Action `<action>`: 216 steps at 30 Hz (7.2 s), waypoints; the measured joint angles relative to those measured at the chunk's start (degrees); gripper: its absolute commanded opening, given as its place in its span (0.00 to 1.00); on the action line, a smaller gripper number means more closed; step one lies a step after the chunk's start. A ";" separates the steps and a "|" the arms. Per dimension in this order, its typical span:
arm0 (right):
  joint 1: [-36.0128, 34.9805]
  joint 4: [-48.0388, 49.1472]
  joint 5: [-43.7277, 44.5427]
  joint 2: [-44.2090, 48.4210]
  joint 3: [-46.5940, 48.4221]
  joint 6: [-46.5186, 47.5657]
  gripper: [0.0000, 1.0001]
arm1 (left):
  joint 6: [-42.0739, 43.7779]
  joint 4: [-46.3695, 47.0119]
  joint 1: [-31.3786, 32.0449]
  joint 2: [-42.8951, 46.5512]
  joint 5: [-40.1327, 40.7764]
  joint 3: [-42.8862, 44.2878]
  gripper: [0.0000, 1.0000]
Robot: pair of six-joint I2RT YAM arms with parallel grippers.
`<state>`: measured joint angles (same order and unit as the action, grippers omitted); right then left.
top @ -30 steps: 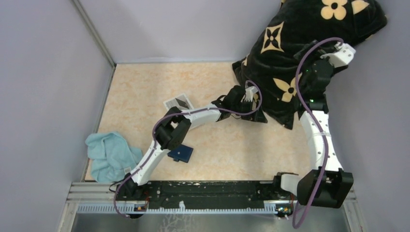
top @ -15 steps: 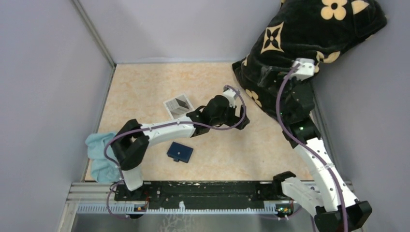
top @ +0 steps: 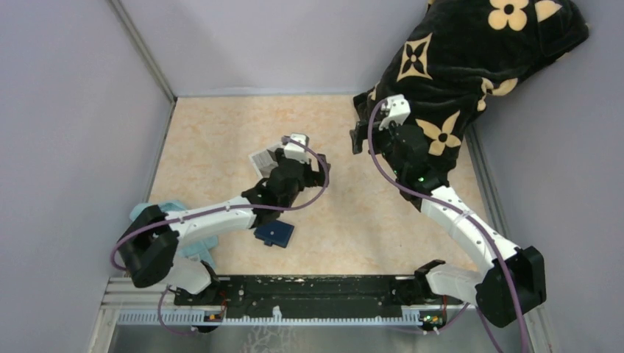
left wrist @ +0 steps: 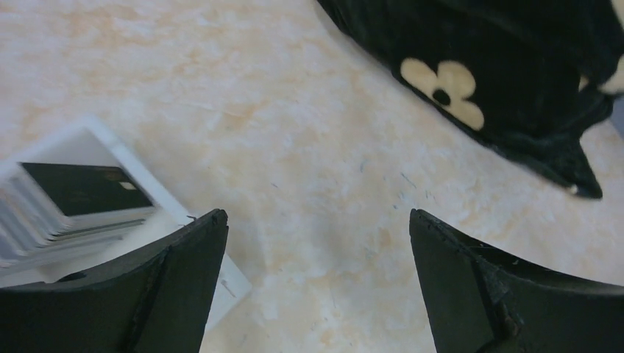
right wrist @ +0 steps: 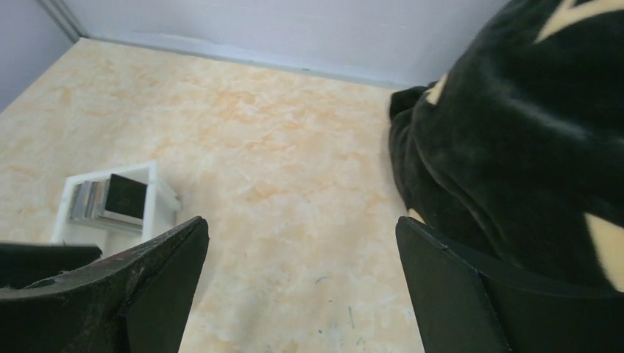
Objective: Put the credit cards into the card holder
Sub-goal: Move the storage box to the center of the board, then pick up the credit card from the storage box.
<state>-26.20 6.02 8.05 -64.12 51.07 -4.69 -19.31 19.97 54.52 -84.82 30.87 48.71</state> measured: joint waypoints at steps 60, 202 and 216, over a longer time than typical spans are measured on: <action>-18.78 -10.10 -17.38 -55.30 44.92 2.91 0.78 | -43.01 -37.13 -21.31 28.37 8.90 -22.34 0.50; -15.10 -27.41 -31.63 -10.51 13.79 -8.22 0.00 | -4.15 -3.08 -29.75 23.30 -66.07 -13.46 0.87; -9.99 -23.96 -41.77 -14.99 13.51 -9.51 0.00 | -1.81 -3.21 -29.75 15.21 -75.17 -11.34 0.68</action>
<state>-36.18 -17.93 -33.71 -79.11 64.58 -14.20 -21.12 16.75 24.77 -69.60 -44.29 37.36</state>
